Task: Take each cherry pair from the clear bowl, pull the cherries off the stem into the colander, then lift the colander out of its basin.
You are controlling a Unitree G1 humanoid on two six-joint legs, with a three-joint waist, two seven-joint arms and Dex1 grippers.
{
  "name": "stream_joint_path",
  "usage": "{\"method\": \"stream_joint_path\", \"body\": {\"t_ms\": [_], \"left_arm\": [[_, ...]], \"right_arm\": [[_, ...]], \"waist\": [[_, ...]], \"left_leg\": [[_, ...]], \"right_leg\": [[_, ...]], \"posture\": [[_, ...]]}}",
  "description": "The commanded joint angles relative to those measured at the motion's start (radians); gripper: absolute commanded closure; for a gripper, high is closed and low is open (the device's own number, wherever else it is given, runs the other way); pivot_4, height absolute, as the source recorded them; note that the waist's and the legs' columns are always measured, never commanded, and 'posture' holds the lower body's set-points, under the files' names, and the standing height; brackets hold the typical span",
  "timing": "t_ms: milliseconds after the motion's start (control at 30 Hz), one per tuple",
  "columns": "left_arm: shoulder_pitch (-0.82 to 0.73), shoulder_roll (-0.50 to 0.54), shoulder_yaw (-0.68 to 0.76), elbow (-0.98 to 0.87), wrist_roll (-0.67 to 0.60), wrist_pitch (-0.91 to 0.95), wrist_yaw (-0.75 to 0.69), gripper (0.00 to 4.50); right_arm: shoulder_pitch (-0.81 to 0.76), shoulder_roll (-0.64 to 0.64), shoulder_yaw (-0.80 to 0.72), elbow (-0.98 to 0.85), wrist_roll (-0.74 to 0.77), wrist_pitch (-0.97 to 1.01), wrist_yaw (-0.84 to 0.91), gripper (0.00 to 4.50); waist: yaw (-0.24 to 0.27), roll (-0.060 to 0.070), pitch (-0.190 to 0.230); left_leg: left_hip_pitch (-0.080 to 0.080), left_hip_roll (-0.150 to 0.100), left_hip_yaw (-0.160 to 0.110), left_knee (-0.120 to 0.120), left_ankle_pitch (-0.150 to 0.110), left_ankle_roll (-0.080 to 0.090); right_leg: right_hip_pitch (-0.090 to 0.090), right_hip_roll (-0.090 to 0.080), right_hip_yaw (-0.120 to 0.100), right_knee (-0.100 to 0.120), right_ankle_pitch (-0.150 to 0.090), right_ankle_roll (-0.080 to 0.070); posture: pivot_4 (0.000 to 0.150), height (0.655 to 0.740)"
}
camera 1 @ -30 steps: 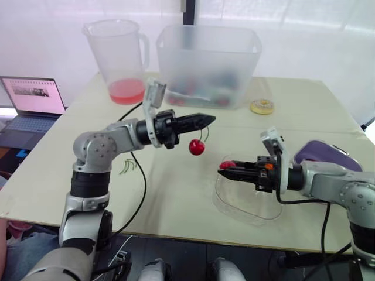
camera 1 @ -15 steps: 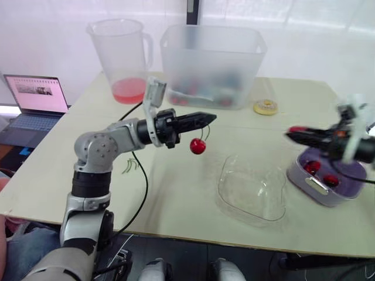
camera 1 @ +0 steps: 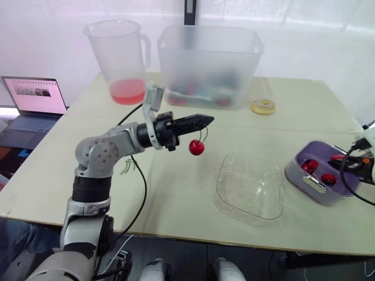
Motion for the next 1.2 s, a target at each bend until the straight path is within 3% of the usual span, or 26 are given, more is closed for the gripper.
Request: {"method": "stream_joint_path", "body": {"t_ms": [33, 100, 133, 300, 400, 500, 733, 867, 1200], "left_arm": [[-0.006, 0.0, 0.005, -0.034, 0.0, -0.02, 0.0, 4.5], [-0.008, -0.002, 0.002, -0.031, 0.002, -0.023, 0.001, 4.5], [-0.008, -0.003, 0.002, -0.03, 0.001, -0.024, 0.001, 4.5], [-0.024, -0.02, 0.02, -0.009, -0.006, -0.034, 0.021, 4.5], [-0.032, -0.045, 0.027, -0.007, -0.024, -0.032, 0.036, 4.5], [-0.033, -0.082, 0.033, -0.015, -0.043, -0.03, 0.06, 4.5], [-0.041, -0.108, 0.024, -0.018, -0.046, -0.027, 0.074, 4.5], [-0.05, -0.11, 0.03, -0.016, -0.05, -0.024, 0.081, 4.5], [-0.042, -0.115, 0.032, -0.034, -0.069, -0.019, 0.104, 4.5]], "right_arm": [[-0.038, 0.007, -0.032, 0.021, -0.03, -0.043, -0.004, 1.17], [-0.055, 0.011, -0.036, 0.026, -0.039, -0.05, -0.005, 0.16], [-0.059, 0.01, -0.036, 0.023, -0.048, -0.059, -0.004, 0.07], [-0.117, -0.004, -0.102, -0.101, 0.054, 0.02, 0.076, 0.07], [-0.133, 0.006, -0.222, -0.269, 0.327, 0.245, 0.206, 0.07], [-0.162, 0.034, -0.294, -0.398, 0.564, 0.433, 0.213, 0.07], [-0.236, 0.26, -0.16, -0.625, 0.814, 0.501, -0.089, 0.07], [-0.249, 0.442, -0.055, -0.671, 0.817, 0.446, -0.288, 0.07], [-0.283, 0.583, 0.048, -0.693, 0.881, 0.371, -0.446, 0.07]], "waist": [[0.0, 0.0, 0.0], [0.0, 0.0, 0.0], [0.0, 0.0, 0.0], [0.0, 0.002, 0.0], [0.001, 0.003, 0.001], [0.001, 0.003, 0.001], [0.0, 0.002, 0.0], [0.001, 0.002, 0.0], [0.0, 0.002, 0.0]], "left_leg": [[0.0, 0.0, 0.0, 0.0, 0.0, 0.0], [0.0, 0.0, 0.0, 0.0, 0.0, 0.0], [0.0, 0.0, 0.0, 0.0, 0.0, 0.0], [0.0, 0.0, 0.0, 0.0, 0.0, -0.001], [0.0, 0.0, -0.001, 0.0, 0.0, -0.001], [0.0, 0.001, -0.002, 0.0, 0.0, -0.001], [0.001, 0.0, -0.003, 0.001, 0.0, -0.001], [0.0, 0.0, -0.002, 0.001, 0.0, -0.001], [-0.001, -0.001, -0.003, 0.001, 0.0, 0.0]], "right_leg": [[0.0, 0.0, 0.0, 0.0, 0.0, 0.0], [0.0, 0.0, 0.0, 0.0, 0.0, 0.0], [0.0, 0.0, 0.0, 0.0, 0.0, 0.0], [0.0, 0.0, 0.0, 0.0, 0.0, 0.0], [0.0, 0.001, 0.0, 0.0, 0.0, 0.0], [0.0, 0.001, -0.001, 0.0, 0.0, 0.0], [0.003, -0.002, -0.001, 0.0, 0.0, 0.0], [0.001, -0.002, -0.001, 0.0, 0.0, 0.0], [0.001, -0.001, -0.001, 0.0, 0.0, 0.0]], "posture": [[0.15, 0.7078], [0.15, 0.7078], [0.15, 0.7078], [0.15, 0.7078], [0.15, 0.7078], [0.15, 0.7078], [0.15, 0.7078], [0.15, 0.7078], [0.15, 0.7078]]}}
